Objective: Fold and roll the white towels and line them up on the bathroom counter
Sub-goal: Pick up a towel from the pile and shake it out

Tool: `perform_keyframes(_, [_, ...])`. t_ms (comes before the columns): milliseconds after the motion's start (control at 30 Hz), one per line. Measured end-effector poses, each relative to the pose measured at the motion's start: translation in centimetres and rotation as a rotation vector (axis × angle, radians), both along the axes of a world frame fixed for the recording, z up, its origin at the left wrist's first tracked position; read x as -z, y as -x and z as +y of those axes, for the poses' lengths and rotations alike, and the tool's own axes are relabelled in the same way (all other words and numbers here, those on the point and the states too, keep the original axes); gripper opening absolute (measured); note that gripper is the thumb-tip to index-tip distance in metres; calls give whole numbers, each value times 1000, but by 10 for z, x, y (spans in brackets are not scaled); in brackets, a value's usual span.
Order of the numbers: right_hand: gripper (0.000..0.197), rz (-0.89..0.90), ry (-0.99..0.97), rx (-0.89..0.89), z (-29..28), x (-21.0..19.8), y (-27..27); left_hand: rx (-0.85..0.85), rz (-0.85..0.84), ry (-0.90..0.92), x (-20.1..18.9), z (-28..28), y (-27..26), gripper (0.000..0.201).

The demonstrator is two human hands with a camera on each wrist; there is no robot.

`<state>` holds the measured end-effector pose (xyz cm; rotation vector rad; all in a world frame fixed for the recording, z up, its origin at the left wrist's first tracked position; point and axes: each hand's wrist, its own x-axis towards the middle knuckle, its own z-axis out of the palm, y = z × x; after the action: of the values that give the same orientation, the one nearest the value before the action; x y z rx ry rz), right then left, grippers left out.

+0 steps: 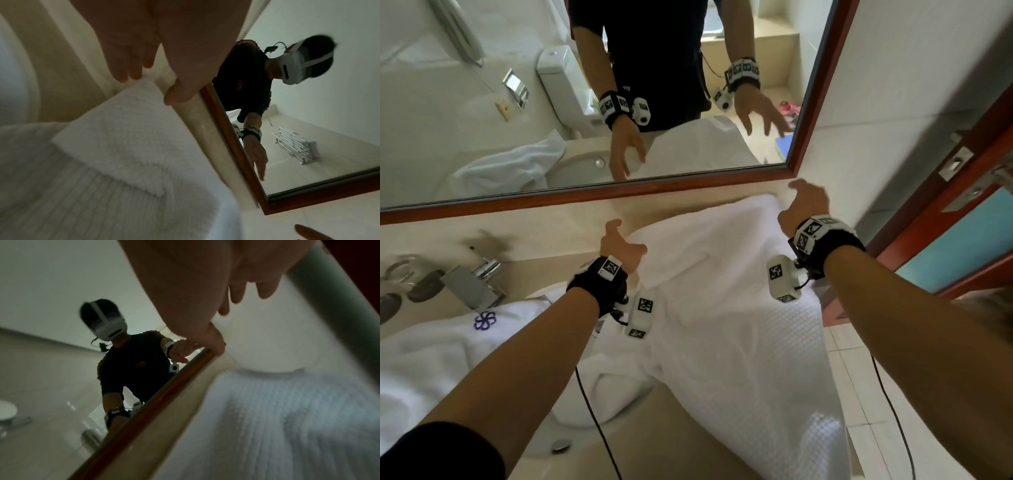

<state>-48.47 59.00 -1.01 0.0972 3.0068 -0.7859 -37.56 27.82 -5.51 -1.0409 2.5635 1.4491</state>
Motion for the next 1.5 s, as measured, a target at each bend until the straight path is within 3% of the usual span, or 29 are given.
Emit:
perform_keyframes(100, [49,-154,105,-43,-1,25,-19,-18,-86,87,16,6,-13,73])
perform_keyframes(233, [35,-315,144,-115,2,64,-44,-35,-195,23,44,16,-41,59])
perform_keyframes(300, [32,-404,206,-147,6,80,-54,-46,-266,-63,62,20,-59,68])
perform_keyframes(367, [30,-446,209,-183,6,92,-66,-128,-317,-280,78,25,-80,82])
perform_keyframes(400, [28,-455,209,-193,6,96,-72,-159,-329,-408,81,28,-90,76])
perform_keyframes(467, [26,-474,199,-212,5,104,-83,-106,-348,-607,84,35,-106,40])
perform_keyframes(533, [25,-505,157,-233,7,112,-95,-38,-374,-637,86,41,-120,23])
perform_keyframes(800, [26,-563,40,-265,15,132,-155,114,-587,-343,87,46,-151,56])
perform_keyframes(833, [26,-568,40,-276,14,133,-160,158,-598,-325,87,47,-155,66])
perform_keyframes(933, [25,-573,54,-292,10,133,-171,336,-591,-324,93,43,-165,124])
perform_keyframes(1000, [25,-573,70,-301,5,129,-175,405,-509,-309,88,45,-172,133])
perform_keyframes(1100, [30,-556,78,-339,-2,120,-182,362,-459,-321,80,52,-177,90])
perform_keyframes(1167, [31,-554,88,-375,-9,115,-185,401,-501,-330,71,55,-179,96])
perform_keyframes(1233, [34,-563,76,-416,-18,112,-189,489,-532,-172,70,56,-181,111])
perform_keyframes(1267, [36,-570,72,-436,-22,110,-191,516,-536,-95,70,58,-182,107])
perform_keyframes(1367, [49,-587,75,-504,-35,103,-198,321,-564,-228,67,60,-184,68])
perform_keyframes(1500, [71,-628,59,-627,-45,89,-210,266,-375,-336,57,61,-180,24])
